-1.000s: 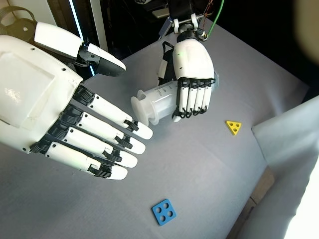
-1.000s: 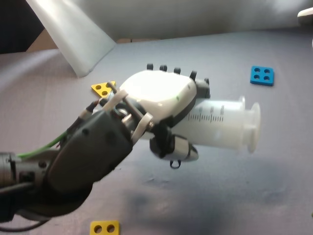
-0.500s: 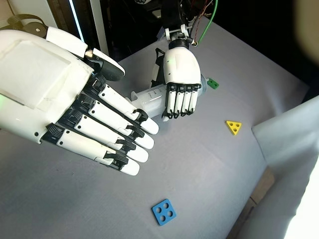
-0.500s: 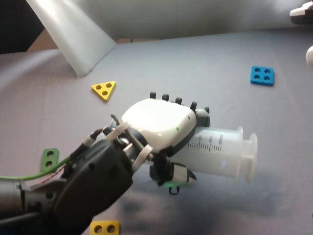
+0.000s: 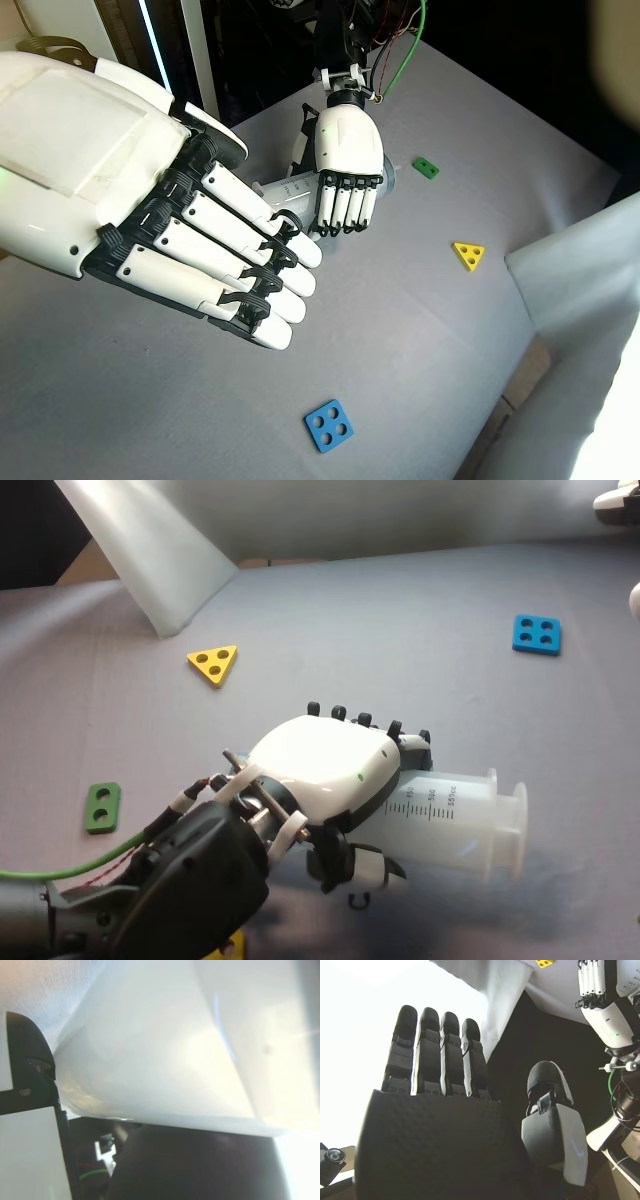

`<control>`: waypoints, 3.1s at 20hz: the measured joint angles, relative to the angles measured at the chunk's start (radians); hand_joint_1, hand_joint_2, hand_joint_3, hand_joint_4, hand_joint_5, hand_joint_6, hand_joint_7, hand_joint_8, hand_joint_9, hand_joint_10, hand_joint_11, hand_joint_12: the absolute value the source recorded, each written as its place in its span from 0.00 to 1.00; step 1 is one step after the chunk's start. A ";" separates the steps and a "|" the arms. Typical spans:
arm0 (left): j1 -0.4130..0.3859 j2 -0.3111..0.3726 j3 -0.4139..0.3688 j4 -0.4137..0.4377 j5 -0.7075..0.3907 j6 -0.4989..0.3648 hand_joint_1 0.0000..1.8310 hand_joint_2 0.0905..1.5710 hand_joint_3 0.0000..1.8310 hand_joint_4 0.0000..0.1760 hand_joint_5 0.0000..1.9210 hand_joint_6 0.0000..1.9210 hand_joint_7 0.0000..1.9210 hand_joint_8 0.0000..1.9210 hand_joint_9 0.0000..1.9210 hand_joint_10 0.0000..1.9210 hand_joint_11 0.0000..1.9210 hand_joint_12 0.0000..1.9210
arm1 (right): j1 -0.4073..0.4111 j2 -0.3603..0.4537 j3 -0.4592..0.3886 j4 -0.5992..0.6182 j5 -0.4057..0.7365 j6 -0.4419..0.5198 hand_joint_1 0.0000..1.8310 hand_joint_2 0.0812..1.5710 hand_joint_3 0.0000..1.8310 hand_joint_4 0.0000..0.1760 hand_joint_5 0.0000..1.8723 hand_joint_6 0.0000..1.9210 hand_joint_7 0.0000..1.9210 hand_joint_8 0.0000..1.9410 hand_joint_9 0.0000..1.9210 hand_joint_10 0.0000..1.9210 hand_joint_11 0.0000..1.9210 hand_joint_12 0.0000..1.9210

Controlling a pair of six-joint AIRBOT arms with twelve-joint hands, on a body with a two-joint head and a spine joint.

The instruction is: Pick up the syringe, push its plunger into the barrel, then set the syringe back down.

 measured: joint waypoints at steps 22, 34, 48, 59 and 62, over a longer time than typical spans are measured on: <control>-0.028 0.000 0.084 0.332 0.076 -0.259 0.11 0.53 0.00 0.00 0.02 0.00 0.00 0.00 0.00 0.00 0.00 0.06 | 0.000 0.000 -0.027 -0.001 -0.005 -0.011 0.00 0.77 0.00 0.00 0.16 0.00 0.15 0.00 0.12 0.00 0.00 0.27; -0.233 0.067 0.300 1.445 0.095 -1.156 0.14 0.56 0.00 0.00 0.02 0.00 0.00 0.00 0.00 0.00 0.00 0.06 | 0.003 0.000 -0.038 -0.001 -0.024 0.057 0.00 0.78 0.00 0.00 0.16 0.00 0.15 0.00 0.12 0.00 0.00 0.28; -0.417 0.258 0.235 2.014 -0.084 -1.610 0.30 0.85 0.00 0.00 0.36 0.64 0.35 0.75 0.31 0.75 0.21 0.82 | 0.007 0.003 -0.097 -0.005 -0.013 0.348 0.00 0.86 0.00 0.00 0.43 0.22 0.41 0.46 0.36 0.58 0.15 0.83; -0.478 0.319 0.182 2.077 -0.090 -1.689 0.16 1.00 0.04 0.00 0.45 1.00 0.49 1.00 0.47 1.00 0.51 1.00 | 0.006 0.003 -0.097 -0.008 0.006 0.678 0.17 0.98 0.00 0.00 0.52 1.00 0.51 1.00 0.49 1.00 0.49 1.00; -0.517 0.325 0.179 2.110 -0.075 -1.726 0.16 1.00 0.04 0.00 0.42 1.00 0.46 1.00 0.46 1.00 0.50 1.00 | 0.006 0.003 -0.098 -0.088 0.034 0.627 0.22 0.97 0.00 0.00 0.53 1.00 0.52 1.00 0.50 1.00 0.50 1.00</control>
